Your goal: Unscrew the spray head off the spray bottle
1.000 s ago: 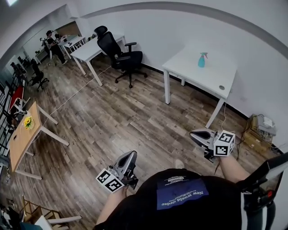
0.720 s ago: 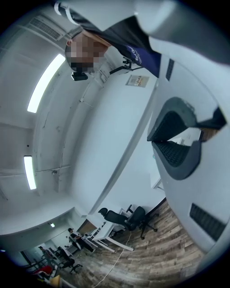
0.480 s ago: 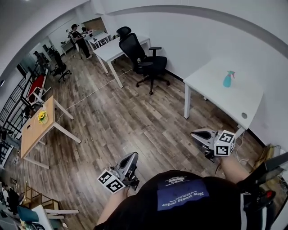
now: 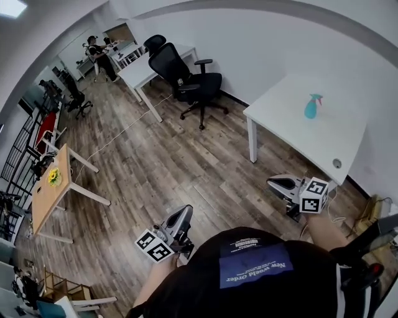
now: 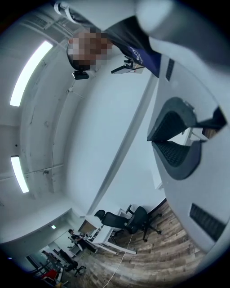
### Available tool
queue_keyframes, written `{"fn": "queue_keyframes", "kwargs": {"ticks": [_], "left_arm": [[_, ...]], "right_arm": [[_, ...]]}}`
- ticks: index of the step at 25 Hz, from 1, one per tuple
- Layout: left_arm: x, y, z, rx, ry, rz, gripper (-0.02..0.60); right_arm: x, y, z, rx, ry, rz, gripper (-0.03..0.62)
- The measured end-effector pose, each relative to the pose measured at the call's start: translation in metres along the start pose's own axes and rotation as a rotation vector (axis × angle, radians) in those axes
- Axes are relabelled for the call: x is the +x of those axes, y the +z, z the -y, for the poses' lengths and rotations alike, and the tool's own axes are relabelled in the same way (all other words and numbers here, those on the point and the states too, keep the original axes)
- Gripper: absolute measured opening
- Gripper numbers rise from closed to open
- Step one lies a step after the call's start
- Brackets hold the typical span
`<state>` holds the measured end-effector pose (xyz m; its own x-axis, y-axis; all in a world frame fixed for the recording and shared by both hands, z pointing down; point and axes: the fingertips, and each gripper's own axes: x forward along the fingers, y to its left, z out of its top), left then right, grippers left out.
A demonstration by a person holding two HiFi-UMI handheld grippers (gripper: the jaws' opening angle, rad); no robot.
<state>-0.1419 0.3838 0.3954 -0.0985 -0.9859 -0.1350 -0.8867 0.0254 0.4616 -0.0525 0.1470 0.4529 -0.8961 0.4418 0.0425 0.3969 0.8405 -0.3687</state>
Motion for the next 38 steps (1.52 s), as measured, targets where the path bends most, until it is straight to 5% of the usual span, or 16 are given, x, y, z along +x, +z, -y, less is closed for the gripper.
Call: {"fn": "queue_keyframes", "kwargs": {"ticks": [10, 17, 29, 38], "left_arm": [[0.112, -0.005, -0.052, -0.077, -0.240, -0.110, 0.005], [0.183, 0.016, -0.124, -0.132, -0.430, -0.178, 0.005], [0.259, 0.065, -0.235, -0.152, -0.587, -0.250, 0.005], [0.327, 0.034, -0.229, -0.191, -0.622, -0.306, 0.005]], "right_arm": [[-0.045, 0.007, 0.069, 0.049, -0.278, 0.069, -0.004], [-0.019, 0.024, 0.114, 0.074, -0.487, 0.112, -0.003], [0.076, 0.071, 0.171, 0.029, -0.593, 0.125, -0.003], [0.040, 0.086, 0.221, 0.044, -0.624, 0.142, -0.003]]}}
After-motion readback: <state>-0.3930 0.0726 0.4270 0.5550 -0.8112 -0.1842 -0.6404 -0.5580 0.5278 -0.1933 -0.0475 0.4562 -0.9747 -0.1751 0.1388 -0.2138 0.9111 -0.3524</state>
